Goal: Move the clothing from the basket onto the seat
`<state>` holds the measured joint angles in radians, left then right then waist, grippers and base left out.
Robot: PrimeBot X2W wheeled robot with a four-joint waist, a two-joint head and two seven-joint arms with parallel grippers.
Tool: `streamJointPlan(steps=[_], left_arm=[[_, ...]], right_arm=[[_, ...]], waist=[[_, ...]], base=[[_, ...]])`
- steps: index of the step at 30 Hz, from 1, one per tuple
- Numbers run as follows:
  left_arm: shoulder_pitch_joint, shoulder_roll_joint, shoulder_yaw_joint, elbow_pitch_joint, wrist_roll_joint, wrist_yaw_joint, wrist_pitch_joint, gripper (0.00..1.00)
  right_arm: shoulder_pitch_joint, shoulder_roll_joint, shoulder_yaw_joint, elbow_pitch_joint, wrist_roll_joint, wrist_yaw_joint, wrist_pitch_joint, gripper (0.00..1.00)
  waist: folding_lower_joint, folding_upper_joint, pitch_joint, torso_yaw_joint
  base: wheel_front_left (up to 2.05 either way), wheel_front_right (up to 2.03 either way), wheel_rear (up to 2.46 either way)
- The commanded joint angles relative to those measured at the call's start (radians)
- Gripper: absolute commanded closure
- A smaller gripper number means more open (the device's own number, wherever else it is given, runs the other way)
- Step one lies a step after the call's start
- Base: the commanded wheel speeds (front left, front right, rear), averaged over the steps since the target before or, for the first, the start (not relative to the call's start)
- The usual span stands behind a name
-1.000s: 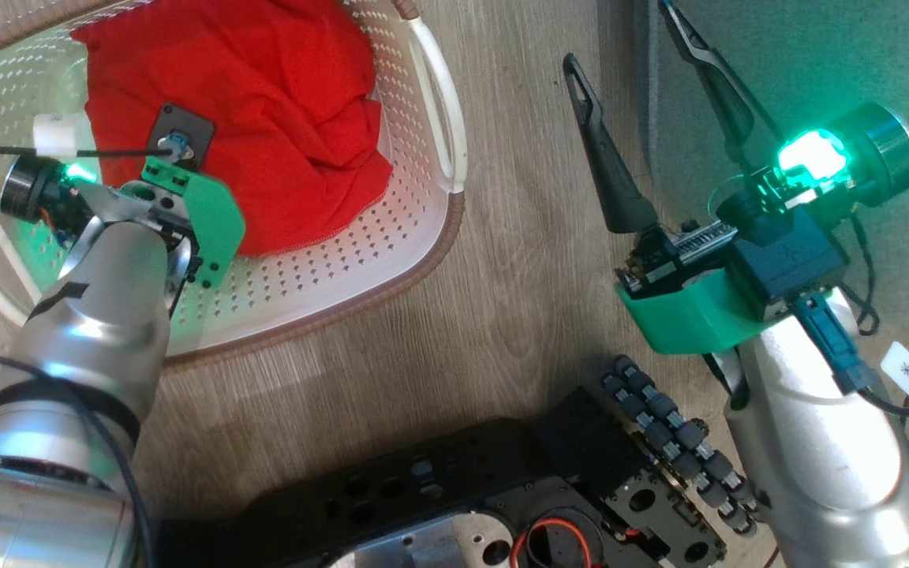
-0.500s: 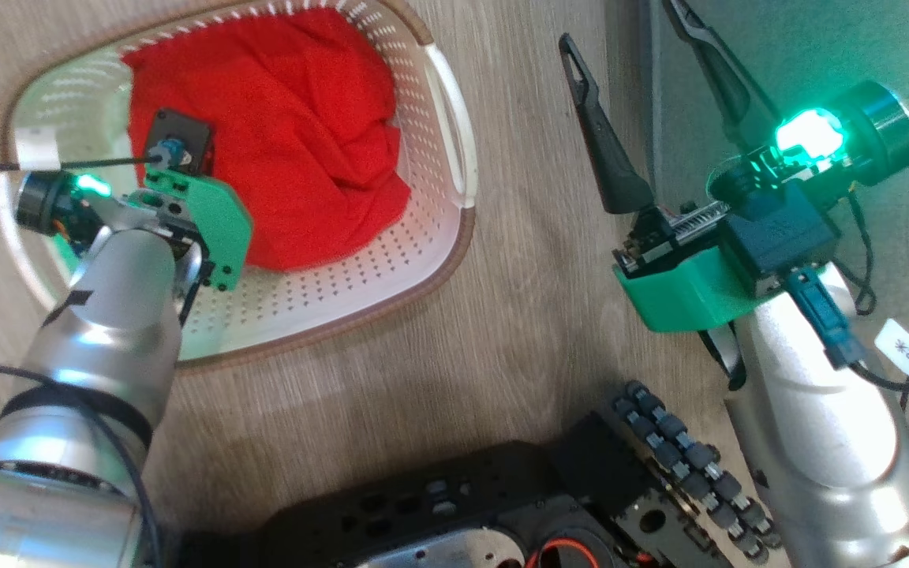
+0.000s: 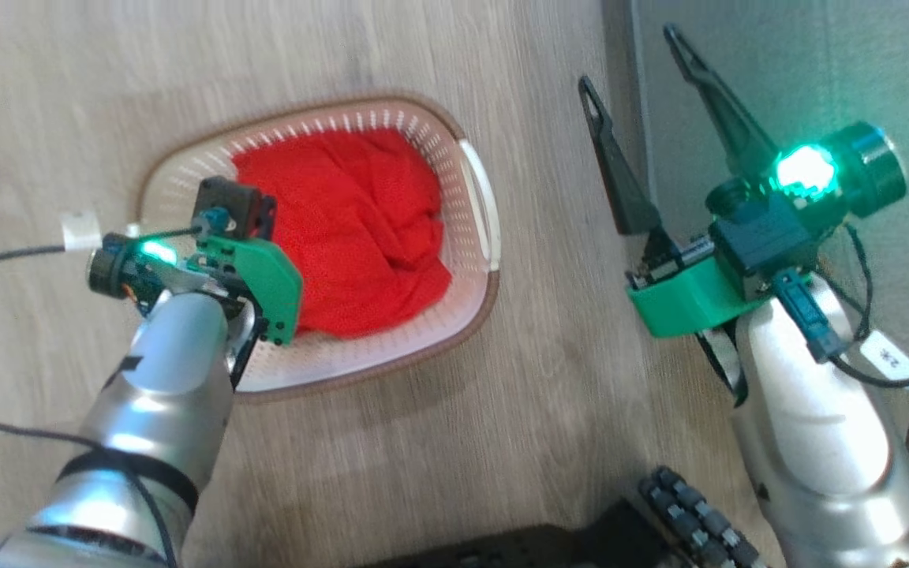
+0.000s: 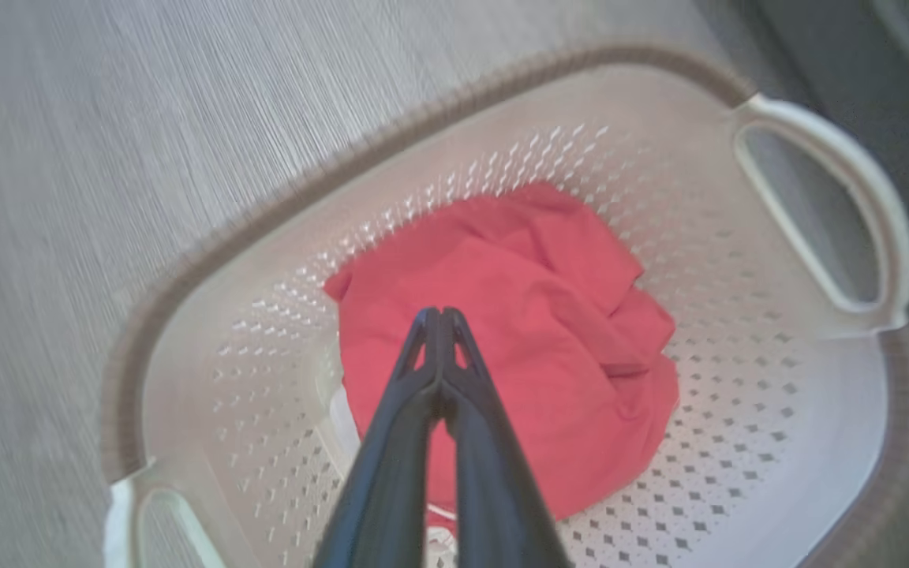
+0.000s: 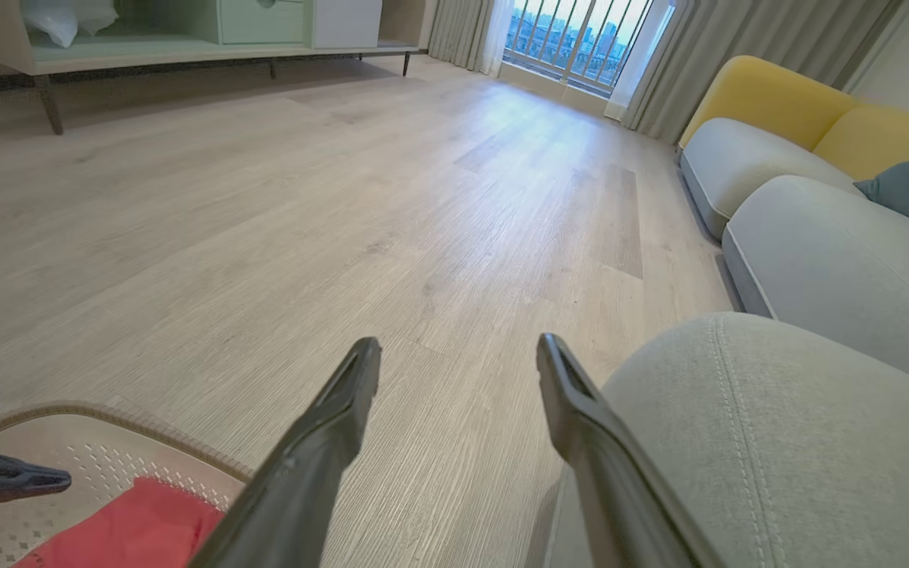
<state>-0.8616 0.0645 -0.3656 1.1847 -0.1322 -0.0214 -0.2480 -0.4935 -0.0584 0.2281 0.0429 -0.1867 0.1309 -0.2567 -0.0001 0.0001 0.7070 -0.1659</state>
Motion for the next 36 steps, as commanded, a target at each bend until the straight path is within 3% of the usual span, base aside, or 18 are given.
streamJointPlan(steps=[1,11,21,27,34,36], left_arm=[[0.052,0.014,0.024,-0.049,-0.008,-0.005,-0.013,1.0],[0.226,-0.004,0.089,-0.367,-0.048,-0.025,-0.014,1.0],[0.47,-0.013,0.232,-0.778,-0.052,-0.03,-0.014,1.0],[0.598,-0.014,0.244,-0.982,-0.063,0.005,-0.014,1.0],[0.724,-0.014,0.236,-1.114,-0.098,0.049,-0.014,1.0],[0.747,-0.014,0.236,-1.14,-0.102,0.06,-0.014,0.52]], right_arm=[[0.051,0.008,0.005,-0.016,0.001,0.0,-0.005,0.0],[0.147,0.008,-0.064,0.017,0.073,0.0,-0.005,0.0],[0.299,0.008,-0.181,0.013,0.174,0.0,-0.005,0.0],[0.386,0.008,-0.204,0.003,0.186,0.0,-0.005,0.0],[0.473,0.008,-0.249,-0.021,0.227,0.0,-0.005,0.0],[0.485,0.008,-0.249,-0.019,0.223,0.0,-0.005,0.0]], waist=[[0.0001,-0.0001,-0.096,0.04],[0.0001,-0.0001,-0.302,0.107],[0.0001,-0.0001,-0.478,0.172],[0.0001,-0.0001,-0.55,0.196],[0.0001,-0.0001,-0.6,0.224],[0.0001,-0.0001,-0.607,0.23]], base=[[0.0,0.0,0.0],[0.0,0.0,0.0],[0.0,0.0,0.0],[0.0,0.0,0.0],[0.0,0.0,0.0],[0.0,0.0,0.0]])
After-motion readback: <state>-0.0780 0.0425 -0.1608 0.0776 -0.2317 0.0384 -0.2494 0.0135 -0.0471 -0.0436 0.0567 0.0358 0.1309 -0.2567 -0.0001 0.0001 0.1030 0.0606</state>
